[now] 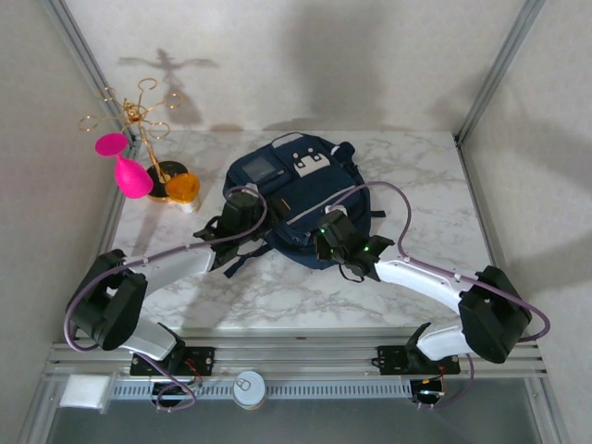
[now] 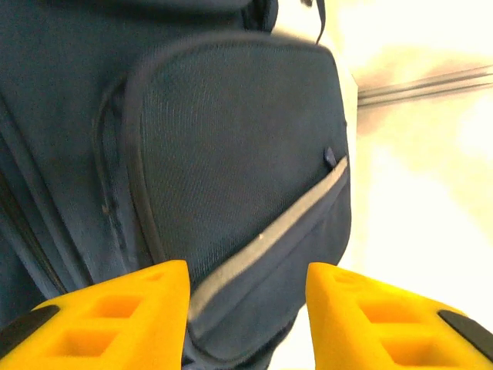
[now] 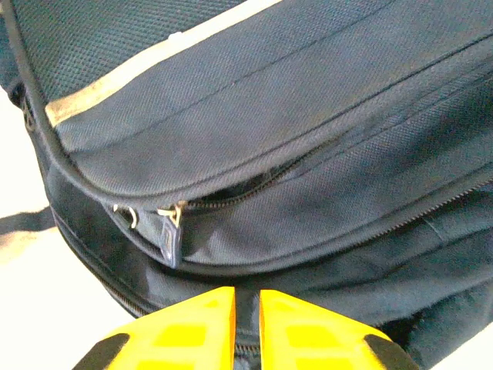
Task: Pack the student bag
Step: Zip the student bag at the center of the table.
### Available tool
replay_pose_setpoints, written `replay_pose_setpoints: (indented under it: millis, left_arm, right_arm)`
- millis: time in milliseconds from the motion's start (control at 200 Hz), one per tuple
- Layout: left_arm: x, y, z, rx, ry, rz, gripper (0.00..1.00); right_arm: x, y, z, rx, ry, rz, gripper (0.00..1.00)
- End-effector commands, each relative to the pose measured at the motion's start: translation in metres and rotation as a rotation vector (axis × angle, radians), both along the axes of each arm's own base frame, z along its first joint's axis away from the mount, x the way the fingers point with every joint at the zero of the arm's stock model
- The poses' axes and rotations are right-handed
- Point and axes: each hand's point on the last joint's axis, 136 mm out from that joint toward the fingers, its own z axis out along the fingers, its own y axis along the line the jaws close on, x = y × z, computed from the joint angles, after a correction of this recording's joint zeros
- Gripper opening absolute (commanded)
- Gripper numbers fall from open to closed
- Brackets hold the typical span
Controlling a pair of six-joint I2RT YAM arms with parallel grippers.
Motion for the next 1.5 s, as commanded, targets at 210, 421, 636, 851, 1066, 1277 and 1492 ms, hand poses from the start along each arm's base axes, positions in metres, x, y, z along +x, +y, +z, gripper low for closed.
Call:
replay_pose_setpoints:
  millis: [210, 421, 636, 851, 1066, 1277, 1492]
  left_arm:
    - [0.0, -0.006, -0.009, -0.137, 0.035, 0.127, 0.4]
    - [0.014, -0.017, -0.012, -0.175, 0.038, 0.138, 0.32]
    - [0.02, -0.015, -0.019, -0.13, 0.047, 0.159, 0.11]
    - [0.023, -0.012, -0.013, -0.126, 0.037, 0.169, 0.0]
    - [0.022, -0.01, -0.005, -0.127, 0.027, 0.171, 0.0]
    - [0.02, -0.002, 0.001, -0.111, 0.017, 0.179, 0.0]
    - [0.018, 0.034, -0.003, -0.024, 0.014, 0.19, 0.0]
  right_arm:
    - [0.015, 0.033, -0.005, 0.142, -0.002, 0.114, 0.25]
    - [0.024, 0.033, -0.026, 0.114, 0.018, 0.102, 0.29]
    - [0.027, 0.033, -0.034, 0.111, 0.012, 0.092, 0.34]
    - [0.027, 0.035, -0.037, 0.124, 0.002, 0.119, 0.31]
    - [0.038, 0.046, -0.025, 0.143, -0.052, 0.153, 0.19]
    - [0.04, 0.034, -0.019, 0.099, -0.073, 0.126, 0.06]
    - [0.029, -0.014, -0.026, -0.083, -0.018, -0.006, 0.0]
